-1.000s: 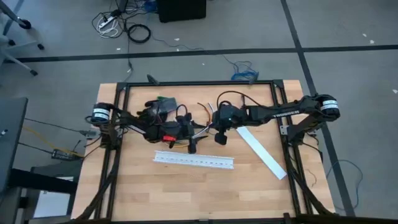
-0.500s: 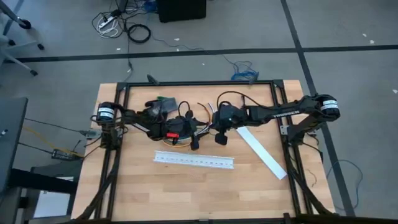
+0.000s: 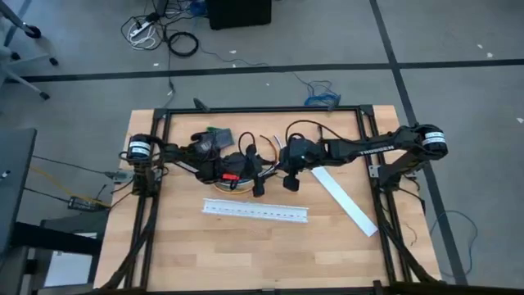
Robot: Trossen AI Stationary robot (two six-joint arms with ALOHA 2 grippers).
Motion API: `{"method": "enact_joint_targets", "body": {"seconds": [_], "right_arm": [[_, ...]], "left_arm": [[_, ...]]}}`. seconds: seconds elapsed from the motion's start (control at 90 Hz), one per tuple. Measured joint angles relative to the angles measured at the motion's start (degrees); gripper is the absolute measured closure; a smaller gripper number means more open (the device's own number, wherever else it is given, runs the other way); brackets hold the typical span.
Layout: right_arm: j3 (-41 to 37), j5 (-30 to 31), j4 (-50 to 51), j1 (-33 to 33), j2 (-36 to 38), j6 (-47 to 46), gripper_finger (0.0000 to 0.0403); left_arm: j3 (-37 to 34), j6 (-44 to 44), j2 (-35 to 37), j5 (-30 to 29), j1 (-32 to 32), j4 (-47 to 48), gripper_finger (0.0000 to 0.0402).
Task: Ziptie cables
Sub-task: Wrap the cable wires with the black zip tie
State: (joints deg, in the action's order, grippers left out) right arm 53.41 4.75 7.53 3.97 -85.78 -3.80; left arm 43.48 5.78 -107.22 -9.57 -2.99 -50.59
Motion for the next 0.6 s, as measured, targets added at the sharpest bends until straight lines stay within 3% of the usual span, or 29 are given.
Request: {"method": "enact_joint_targets", "body": {"seconds": [0.6], "right_arm": [[0.0,0.02,-0.09,-0.02,0.0,0.02,0.0403]], "left_arm": [[-0.04,0.0,0.0,1.28,-0.77,0.64,0.0301]]}}
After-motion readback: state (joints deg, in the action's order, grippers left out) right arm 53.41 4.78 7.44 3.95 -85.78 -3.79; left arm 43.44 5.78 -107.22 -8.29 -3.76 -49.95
